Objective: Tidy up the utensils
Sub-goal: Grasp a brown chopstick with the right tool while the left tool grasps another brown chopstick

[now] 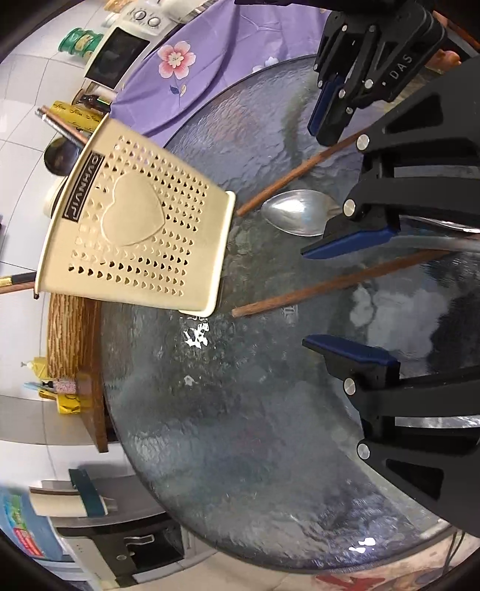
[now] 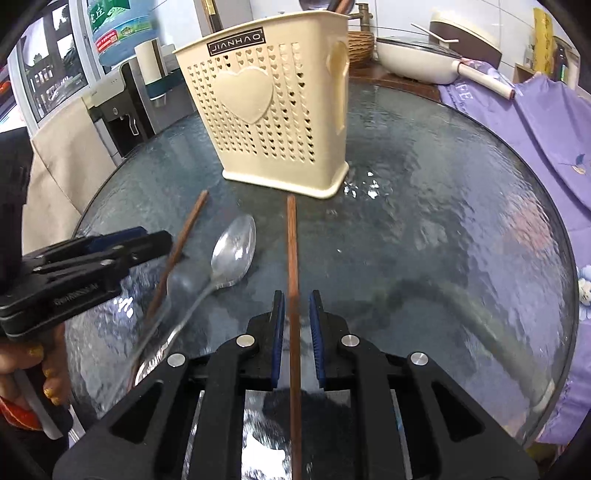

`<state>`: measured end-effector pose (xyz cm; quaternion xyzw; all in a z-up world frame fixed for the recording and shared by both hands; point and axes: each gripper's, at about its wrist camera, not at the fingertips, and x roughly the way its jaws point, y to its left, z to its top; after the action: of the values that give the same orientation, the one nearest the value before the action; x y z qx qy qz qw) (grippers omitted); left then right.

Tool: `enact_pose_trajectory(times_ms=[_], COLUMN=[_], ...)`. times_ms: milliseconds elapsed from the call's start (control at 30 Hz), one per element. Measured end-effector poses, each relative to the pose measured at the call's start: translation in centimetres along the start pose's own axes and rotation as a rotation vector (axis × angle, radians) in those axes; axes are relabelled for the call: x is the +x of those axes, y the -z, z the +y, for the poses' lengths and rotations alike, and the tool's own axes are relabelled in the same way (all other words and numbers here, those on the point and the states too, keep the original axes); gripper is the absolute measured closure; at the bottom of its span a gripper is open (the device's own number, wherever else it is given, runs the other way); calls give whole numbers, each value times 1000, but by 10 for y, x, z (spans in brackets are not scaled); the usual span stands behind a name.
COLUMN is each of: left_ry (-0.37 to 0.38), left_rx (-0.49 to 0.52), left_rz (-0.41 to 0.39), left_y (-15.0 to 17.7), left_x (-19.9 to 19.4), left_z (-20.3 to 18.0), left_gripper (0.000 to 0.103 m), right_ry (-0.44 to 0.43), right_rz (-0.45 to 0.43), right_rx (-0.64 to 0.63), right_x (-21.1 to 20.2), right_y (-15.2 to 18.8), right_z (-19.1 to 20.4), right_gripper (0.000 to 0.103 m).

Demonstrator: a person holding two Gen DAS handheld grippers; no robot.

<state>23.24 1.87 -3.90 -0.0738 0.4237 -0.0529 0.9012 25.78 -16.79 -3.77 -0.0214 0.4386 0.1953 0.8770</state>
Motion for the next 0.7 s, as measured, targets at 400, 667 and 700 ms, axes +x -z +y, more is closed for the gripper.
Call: enact_pose_trajectory(times_ms=[400, 667, 700], left_ry=[-37, -53, -58], left_rx=[17, 34, 36], left_rz=[37, 43, 42], left_y=[-15, -23, -23], left_x=[29, 36, 36], left_z=[-4, -1, -2], left_gripper=[78, 86, 86], right_ry=[13, 6, 4], right_rz=[49, 55, 53], right_rx=[-19, -46, -51], right_x=[32, 44, 45], right_y=[-26, -34, -35], right_z=[5, 13, 14], right_gripper=[88, 88, 88])
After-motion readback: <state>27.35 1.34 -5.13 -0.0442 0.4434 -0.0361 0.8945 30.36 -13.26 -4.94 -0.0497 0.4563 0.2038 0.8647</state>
